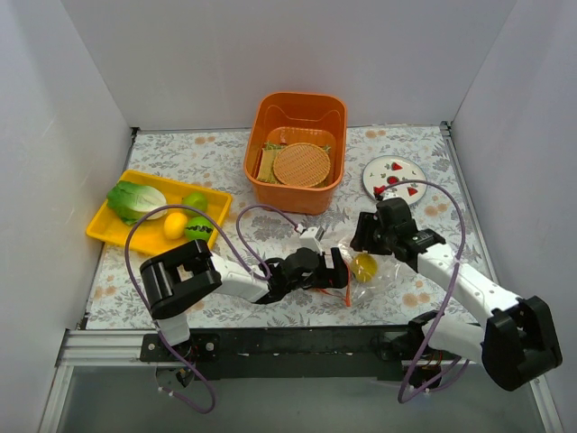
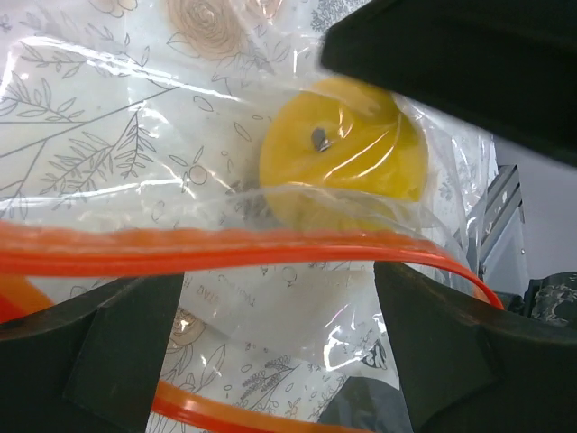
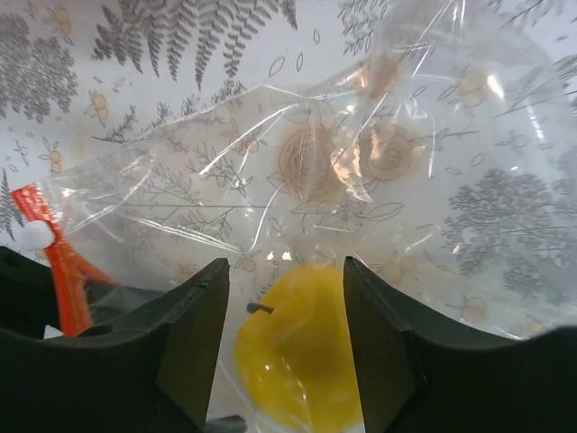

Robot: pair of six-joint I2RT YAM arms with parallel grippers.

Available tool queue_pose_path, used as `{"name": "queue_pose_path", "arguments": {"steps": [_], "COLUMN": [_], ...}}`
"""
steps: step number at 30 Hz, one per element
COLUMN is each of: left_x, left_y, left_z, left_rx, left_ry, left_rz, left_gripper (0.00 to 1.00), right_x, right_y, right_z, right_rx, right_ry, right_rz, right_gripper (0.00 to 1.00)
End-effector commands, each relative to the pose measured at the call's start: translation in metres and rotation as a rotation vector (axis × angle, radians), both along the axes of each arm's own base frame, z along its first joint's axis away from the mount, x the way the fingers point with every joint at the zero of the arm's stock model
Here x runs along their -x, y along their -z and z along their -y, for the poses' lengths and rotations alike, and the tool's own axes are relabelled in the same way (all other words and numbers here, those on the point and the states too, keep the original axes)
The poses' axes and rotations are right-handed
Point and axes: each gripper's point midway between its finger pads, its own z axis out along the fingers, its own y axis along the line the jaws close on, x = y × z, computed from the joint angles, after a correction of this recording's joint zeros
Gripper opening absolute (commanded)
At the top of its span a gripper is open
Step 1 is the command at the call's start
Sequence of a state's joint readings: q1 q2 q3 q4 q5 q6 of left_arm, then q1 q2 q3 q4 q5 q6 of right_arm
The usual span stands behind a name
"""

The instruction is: Open the zip-top bag and remove the fake food

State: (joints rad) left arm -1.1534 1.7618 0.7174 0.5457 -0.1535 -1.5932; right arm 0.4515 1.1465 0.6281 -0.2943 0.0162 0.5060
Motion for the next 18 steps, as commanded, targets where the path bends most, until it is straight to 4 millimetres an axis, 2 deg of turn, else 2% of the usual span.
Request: {"name": "queue_pose_path", "arguments": {"steps": [1, 4, 8, 13, 18], "left_x": [-0.005, -0.004, -0.002, -0.002, -0.001], "left_y": [0.001, 0.0, -0.001, -0.001, -0.004], "left_z": [-0.004, -0.002, 0.0, 0.001, 0.003], "left_rx": [-0.017, -0.009, -0.01, -0.008, -0.005], "left_ry": [-0.035, -0.031, -0.02, -0.017, -0.01], "left_rz": [0.019, 0.02, 0.021, 0.022, 0.032], "left_gripper": [0.86, 0.86, 0.86, 0.86, 0.86], "right_x": [-0.011, -0.001, 0.013, 0.022, 0.026], "right_y": [-0.046, -0.049, -0.04, -0.026, -0.013], "right_z": [0.027, 0.031, 0.041, 0.049, 0.05], "right_rx": [0.113, 0.106, 0.125, 0.146, 0.153], "right_ry": [0.045, 0.049, 0.064, 0.086, 0.09], "right_rz": [0.138, 0.136, 0.121, 0.096, 0.069], "right_gripper": [0.62, 0.6, 0.56, 0.31, 0.14]}}
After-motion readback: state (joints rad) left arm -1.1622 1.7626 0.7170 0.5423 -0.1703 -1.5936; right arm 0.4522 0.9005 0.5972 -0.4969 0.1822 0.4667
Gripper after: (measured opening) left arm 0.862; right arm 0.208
